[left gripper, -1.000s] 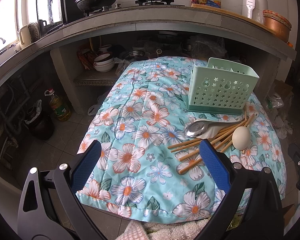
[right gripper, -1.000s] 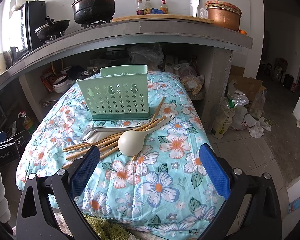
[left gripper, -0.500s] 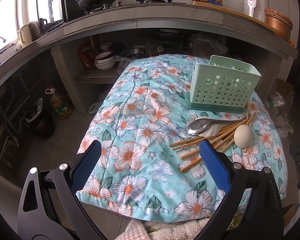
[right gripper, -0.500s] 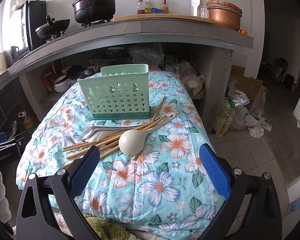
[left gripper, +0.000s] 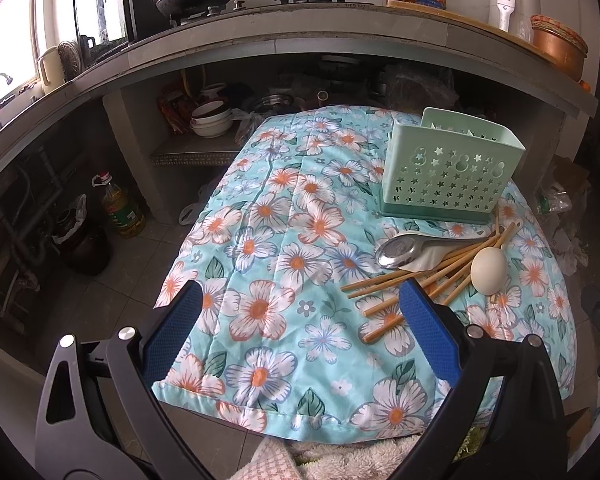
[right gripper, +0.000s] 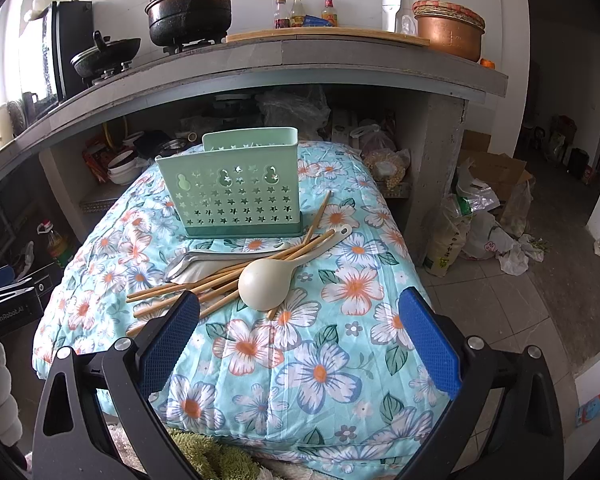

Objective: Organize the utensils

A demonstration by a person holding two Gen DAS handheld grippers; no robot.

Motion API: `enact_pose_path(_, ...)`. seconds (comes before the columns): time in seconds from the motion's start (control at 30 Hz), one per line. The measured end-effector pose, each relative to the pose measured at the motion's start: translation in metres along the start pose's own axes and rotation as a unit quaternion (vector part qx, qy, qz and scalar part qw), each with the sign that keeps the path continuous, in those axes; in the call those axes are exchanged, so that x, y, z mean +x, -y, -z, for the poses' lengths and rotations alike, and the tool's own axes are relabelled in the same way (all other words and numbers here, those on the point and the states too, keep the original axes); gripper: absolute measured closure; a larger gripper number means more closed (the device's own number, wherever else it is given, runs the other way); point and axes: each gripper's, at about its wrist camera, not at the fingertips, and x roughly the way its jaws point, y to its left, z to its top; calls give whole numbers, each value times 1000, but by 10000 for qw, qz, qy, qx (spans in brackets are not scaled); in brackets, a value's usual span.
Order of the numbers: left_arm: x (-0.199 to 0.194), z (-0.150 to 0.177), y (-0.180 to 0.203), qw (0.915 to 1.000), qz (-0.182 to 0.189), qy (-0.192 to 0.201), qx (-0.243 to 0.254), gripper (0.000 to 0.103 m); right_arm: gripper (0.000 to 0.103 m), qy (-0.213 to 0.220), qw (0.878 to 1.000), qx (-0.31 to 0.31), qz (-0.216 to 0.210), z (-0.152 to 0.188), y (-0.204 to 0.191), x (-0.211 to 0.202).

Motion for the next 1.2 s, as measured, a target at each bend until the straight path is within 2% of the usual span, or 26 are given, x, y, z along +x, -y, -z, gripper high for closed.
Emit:
enact_pose_path(0.2,3,3,-2,10000,15,-60,5,8,6,-31,10000,-8,-25,2,0,2)
enact_pose_path(0.4,20,4,3,9995,76,-298,56,8,6,-82,10000,3,3,3,1,9)
enact_pose_path(0.63,47,-4,10,9981,424,-424,139,8,6,130,9988,472,-58,-13,6,23)
enact_pose_path(0.77,73,-14,20,9957,606,-606,339,8,6,-46,9957,838,-380,-12,-1,40)
enact_pose_path(0.97,103,-33,32,9916,894,-710,604,8,6,-529,9907,937,-838,5,-11,59)
enact_pose_path(1.2,124,-46,36,9860,1348,-711,670,8,6,-684,9877,1055,-931,7,-6,68)
